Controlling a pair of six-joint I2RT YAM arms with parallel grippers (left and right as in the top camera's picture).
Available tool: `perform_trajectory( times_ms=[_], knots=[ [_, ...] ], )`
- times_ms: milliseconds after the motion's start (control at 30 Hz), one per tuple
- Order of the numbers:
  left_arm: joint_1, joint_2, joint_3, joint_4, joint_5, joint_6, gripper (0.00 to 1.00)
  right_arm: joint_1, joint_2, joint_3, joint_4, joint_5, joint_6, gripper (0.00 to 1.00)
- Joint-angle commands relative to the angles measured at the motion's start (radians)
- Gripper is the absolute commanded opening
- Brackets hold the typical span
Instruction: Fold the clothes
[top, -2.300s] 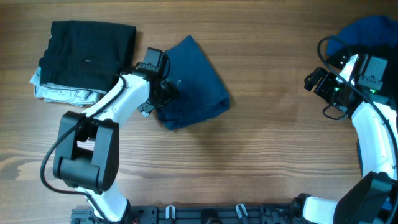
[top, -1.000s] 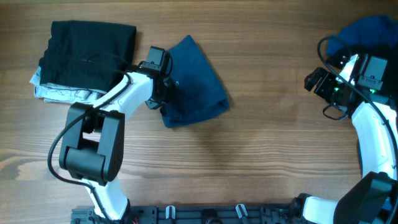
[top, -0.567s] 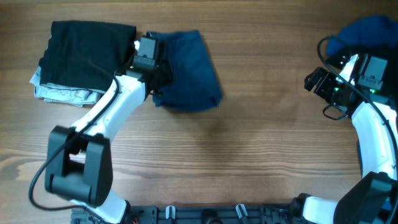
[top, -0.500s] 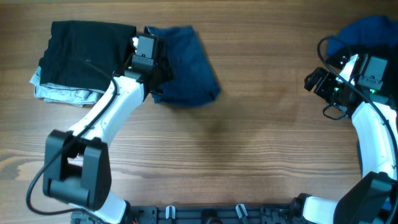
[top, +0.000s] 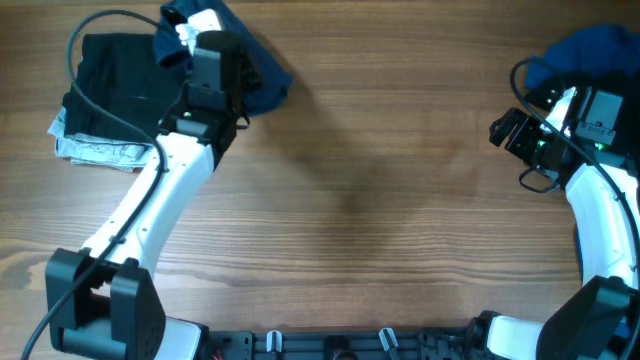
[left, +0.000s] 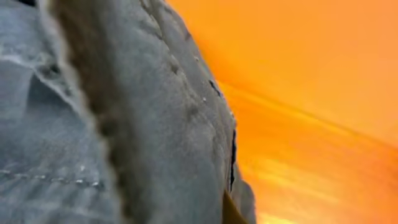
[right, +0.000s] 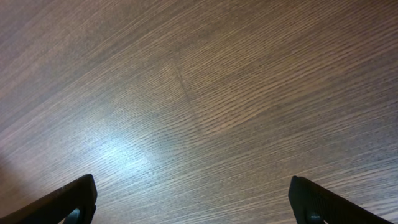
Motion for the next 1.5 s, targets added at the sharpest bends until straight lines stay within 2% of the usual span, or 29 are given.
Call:
perform_trajectory(
  times_ms=[0,167,400,533,1000,1033,1067,1133,1167,1467],
  knots=[
    [0.079,-0.034,0.014,0.032,-0.048,0.020,0.04,0.002,0.006,0.006,0.002,0.021,0.006,1.00],
    [0.203,-0.035,0.014,0.053,-0.026,-0.030,0.04,0.002,0.007,0.006,0.002,0.021,0.006,1.00],
    [0.393,-0.022,0.014,0.055,0.154,-0.186,0.04,0.002,0.007,0.006,0.002,0.021,0.006,1.00],
    [0.469,0.011,0.014,0.056,0.204,-0.184,0.04,0.002,0.007,0.006,0.002,0.021,0.006,1.00],
    [0.542,0.131,0.014,-0.072,0.196,-0.177,0.06,0.002,0.007,0.006,0.002,0.021,0.006,1.00],
    [0.545,0.131,0.014,-0.084,0.191,-0.177,0.10,0.002,0.007,0.006,0.002,0.021,0.007,1.00],
    [0.547,0.130,0.014,-0.095,0.183,-0.177,0.25,0.002,0.007,0.006,0.002,0.021,0.006,1.00],
    [0.553,0.129,0.014,-0.103,0.181,-0.177,0.79,0.002,0.007,0.006,0.002,0.021,0.006,1.00],
    [0.557,0.126,0.014,-0.115,0.181,-0.178,0.99,0.002,0.007,0.006,0.002,0.021,0.006,1.00],
    [0.550,-0.072,0.014,-0.298,0.198,-0.178,1.00,0.002,0.007,0.006,0.002,0.021,0.006,1.00]
  ],
)
